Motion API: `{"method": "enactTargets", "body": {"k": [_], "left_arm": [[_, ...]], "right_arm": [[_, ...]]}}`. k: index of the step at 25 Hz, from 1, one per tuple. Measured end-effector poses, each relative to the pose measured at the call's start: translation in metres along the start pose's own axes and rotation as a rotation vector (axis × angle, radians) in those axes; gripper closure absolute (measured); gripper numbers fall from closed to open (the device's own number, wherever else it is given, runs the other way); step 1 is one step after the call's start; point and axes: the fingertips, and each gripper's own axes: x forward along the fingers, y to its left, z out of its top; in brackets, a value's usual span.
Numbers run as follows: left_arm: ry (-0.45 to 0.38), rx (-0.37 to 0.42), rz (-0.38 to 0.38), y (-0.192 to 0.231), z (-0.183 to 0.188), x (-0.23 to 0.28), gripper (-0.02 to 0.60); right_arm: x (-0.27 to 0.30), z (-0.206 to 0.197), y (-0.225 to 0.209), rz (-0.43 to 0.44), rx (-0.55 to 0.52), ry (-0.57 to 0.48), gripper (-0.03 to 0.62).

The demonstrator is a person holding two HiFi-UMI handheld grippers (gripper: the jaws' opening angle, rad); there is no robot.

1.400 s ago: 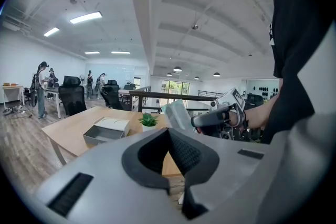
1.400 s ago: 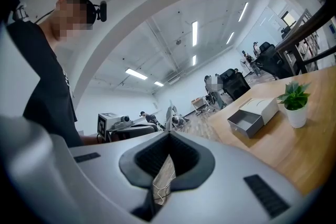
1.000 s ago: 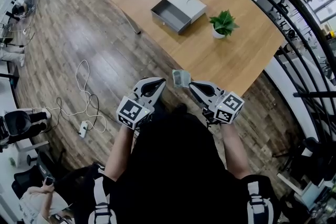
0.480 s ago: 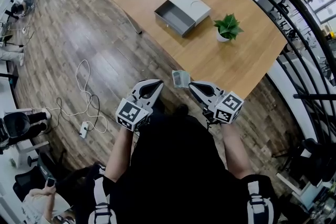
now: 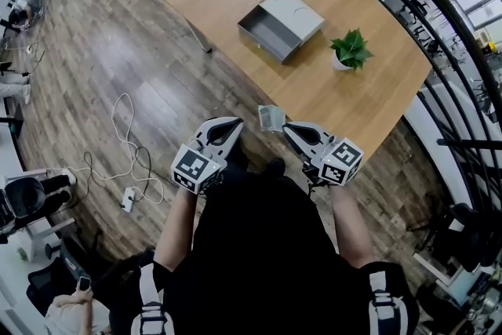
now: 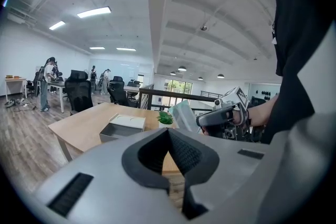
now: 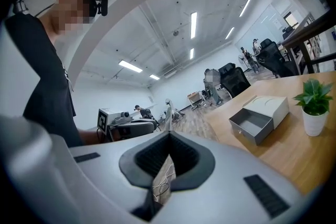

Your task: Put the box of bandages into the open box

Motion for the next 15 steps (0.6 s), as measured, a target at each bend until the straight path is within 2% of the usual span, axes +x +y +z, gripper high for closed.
{"method": "enactTargets", "body": {"k": [15], "left_arm": [[-0.009,0.009,-0.075,0.103,0.008,-0.003,0.560]], "right_arm": [[0.092,0.024,-0.032,-0.100,-0.002,0.000,0.569]]}}
